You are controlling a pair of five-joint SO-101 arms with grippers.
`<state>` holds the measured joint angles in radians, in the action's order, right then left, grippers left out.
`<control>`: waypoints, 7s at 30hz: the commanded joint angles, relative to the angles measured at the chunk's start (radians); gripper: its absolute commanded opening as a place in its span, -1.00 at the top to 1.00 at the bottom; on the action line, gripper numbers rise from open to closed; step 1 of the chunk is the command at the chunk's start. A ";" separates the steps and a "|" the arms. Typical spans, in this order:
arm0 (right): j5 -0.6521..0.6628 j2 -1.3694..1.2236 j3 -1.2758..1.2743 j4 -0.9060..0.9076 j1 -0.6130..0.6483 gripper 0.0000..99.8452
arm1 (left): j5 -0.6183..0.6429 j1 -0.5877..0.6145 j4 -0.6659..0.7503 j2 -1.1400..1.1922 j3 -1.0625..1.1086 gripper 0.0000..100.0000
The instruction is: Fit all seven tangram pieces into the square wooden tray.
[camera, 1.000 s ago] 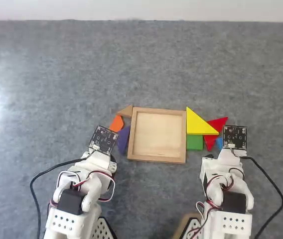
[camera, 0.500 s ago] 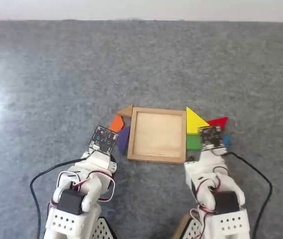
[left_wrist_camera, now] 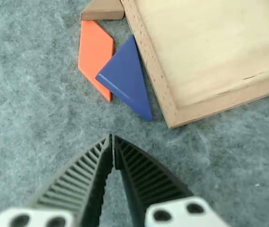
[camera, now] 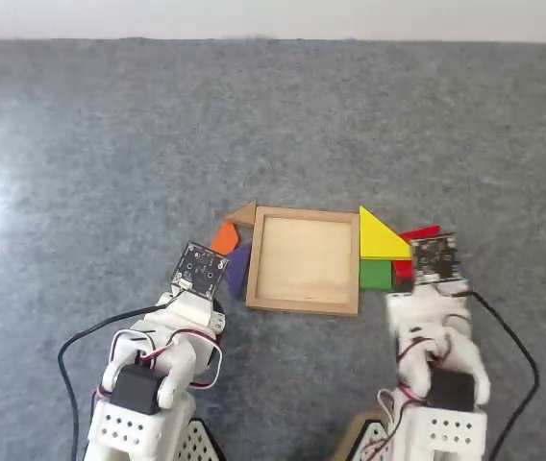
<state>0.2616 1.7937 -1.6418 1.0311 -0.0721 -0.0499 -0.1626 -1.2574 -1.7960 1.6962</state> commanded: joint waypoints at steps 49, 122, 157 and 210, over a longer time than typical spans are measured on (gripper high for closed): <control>0.354 -1.813 1.177 -0.030 0.237 0.45 | -0.006 0.003 -0.003 -0.020 -0.013 0.97; 0.445 -2.161 1.410 0.229 0.239 0.36 | -0.006 0.003 -0.003 -0.020 -0.013 0.97; 0.155 -2.150 1.471 0.157 0.194 0.58 | -0.006 0.003 -0.003 -0.020 -0.013 0.97; 0.385 -2.338 1.765 0.243 0.143 0.22 | -0.005 0.003 -0.003 -0.020 -0.013 0.97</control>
<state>0.6605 -0.5554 0.0875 1.2935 0.0783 -0.0499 -0.1626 -1.2574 -1.7960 1.6962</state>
